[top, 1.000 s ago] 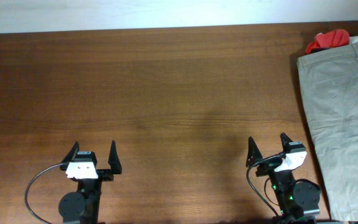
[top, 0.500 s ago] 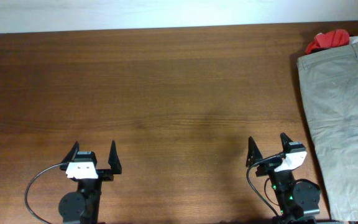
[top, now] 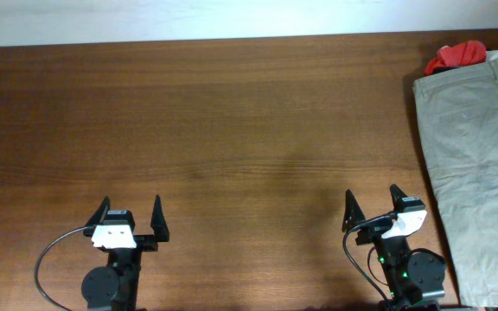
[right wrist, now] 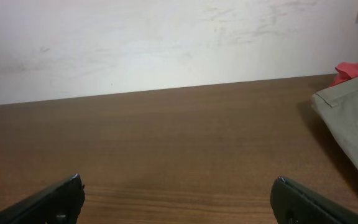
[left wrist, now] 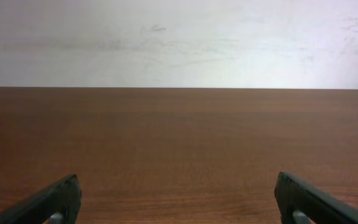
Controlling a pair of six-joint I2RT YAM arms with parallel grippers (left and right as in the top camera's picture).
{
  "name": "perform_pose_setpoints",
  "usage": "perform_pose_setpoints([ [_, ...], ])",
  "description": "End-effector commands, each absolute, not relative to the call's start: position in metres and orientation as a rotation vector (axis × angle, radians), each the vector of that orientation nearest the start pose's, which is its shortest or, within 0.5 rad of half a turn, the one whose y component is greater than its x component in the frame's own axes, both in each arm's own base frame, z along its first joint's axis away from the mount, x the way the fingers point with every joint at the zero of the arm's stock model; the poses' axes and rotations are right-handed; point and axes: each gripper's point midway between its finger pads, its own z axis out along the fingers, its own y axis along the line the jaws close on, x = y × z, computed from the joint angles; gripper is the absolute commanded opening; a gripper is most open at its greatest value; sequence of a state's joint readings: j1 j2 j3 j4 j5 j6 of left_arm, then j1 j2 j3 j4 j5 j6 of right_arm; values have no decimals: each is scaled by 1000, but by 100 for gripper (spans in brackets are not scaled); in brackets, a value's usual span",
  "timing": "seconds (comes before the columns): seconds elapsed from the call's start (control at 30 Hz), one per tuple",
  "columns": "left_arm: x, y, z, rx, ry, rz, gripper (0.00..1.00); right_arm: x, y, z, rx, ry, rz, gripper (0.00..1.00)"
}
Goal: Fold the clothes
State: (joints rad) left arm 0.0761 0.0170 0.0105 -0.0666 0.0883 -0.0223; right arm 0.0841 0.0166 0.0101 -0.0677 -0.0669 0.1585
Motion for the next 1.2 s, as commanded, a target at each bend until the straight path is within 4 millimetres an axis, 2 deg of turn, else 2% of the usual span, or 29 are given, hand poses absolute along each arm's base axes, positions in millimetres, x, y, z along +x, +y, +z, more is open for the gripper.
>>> perform_pose_setpoints([
  [0.0,246,6,155,-11,1657,-10,99,244,32,155,21,1656,241,99],
  [0.1,246,6,155,-11,1657,-10,99,245,32,163,18,1627,244,99],
  [0.13,246,6,155,-11,1657,-10,99,244,38,162,-9,1631,273,99],
  [0.2,246,6,155,-11,1657,-10,99,235,68,161,-114,1643,456,99],
  [0.27,246,6,155,-11,1657,-10,99,226,88,163,-141,1647,623,99],
  [0.4,246,6,155,-11,1657,-10,99,225,91,168,-99,1641,694,99],
  [0.5,246,6,155,-11,1657,-10,99,215,105,195,-213,1526,755,99],
  [0.57,246,6,155,-11,1657,-10,99,210,105,224,-255,1397,740,99],
  [0.7,246,6,155,-11,1657,-10,99,207,96,258,-229,1305,691,99],
  [0.87,246,6,155,-11,1657,-10,99,210,69,294,-90,1232,577,99],
  [0.93,246,6,155,-11,1657,-10,99,213,66,303,-103,1233,523,99],
  [1.03,246,6,155,-11,1657,-10,99,226,67,323,-148,1266,454,99],
  [1.17,246,6,155,-11,1657,-10,99,272,63,361,-128,1355,385,99],
])
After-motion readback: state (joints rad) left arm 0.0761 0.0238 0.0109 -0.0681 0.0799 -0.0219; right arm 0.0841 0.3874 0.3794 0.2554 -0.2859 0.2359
